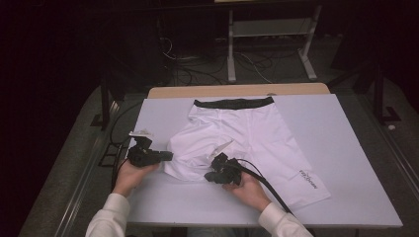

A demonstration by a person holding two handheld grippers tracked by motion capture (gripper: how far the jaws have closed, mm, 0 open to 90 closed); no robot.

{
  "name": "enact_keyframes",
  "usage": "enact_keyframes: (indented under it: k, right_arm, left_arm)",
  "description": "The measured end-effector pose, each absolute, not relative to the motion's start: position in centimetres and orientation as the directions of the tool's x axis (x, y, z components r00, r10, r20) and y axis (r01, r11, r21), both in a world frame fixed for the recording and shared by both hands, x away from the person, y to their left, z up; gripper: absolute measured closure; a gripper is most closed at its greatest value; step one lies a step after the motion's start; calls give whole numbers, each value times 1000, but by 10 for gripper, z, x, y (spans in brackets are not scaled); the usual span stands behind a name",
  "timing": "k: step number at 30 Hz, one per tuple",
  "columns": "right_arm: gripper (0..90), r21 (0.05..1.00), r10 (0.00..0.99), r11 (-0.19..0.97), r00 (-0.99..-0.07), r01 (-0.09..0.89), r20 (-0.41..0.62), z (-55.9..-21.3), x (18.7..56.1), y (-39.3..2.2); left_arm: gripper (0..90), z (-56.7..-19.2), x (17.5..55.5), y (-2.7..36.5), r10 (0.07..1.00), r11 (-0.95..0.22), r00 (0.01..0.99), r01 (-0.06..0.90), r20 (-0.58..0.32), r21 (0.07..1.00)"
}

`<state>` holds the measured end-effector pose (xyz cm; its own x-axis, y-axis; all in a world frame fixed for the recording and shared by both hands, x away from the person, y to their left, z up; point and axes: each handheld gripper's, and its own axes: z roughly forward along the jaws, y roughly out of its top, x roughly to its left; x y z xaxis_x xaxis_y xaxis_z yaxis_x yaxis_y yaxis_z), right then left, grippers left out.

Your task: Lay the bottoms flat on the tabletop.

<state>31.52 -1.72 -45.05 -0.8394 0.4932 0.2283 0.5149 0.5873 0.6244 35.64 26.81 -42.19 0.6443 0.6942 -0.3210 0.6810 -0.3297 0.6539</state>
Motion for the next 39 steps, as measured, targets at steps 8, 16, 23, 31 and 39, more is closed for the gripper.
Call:
enact_keyframes:
  k: [8,16,23,31,39]
  right_arm:
    - [887,638,503,524,-810,564,302,-441,323,-45]
    - [888,628,544,499,-780,597,309,-442,327,-64]
    - [887,624,548,486,-770,612,328,-445,330,-68]
    - [887,622,543,487,-770,614,336,-447,330,-66]
    - [887,621,540,484,-769,616,342,-447,330,-67]
  left_arm:
    - [774,-422,372,236,690,-358,650,689,-318,630]
    - [672,-426,369,220,679,-380,667,676,-307,631]
    - [574,-416,349,247,684,-323,658,659,-314,679]
    - [501,-417,332,279,695,-296,643,663,-322,688]
    - [481,-429,317,297,677,-302,654,666,-339,682]
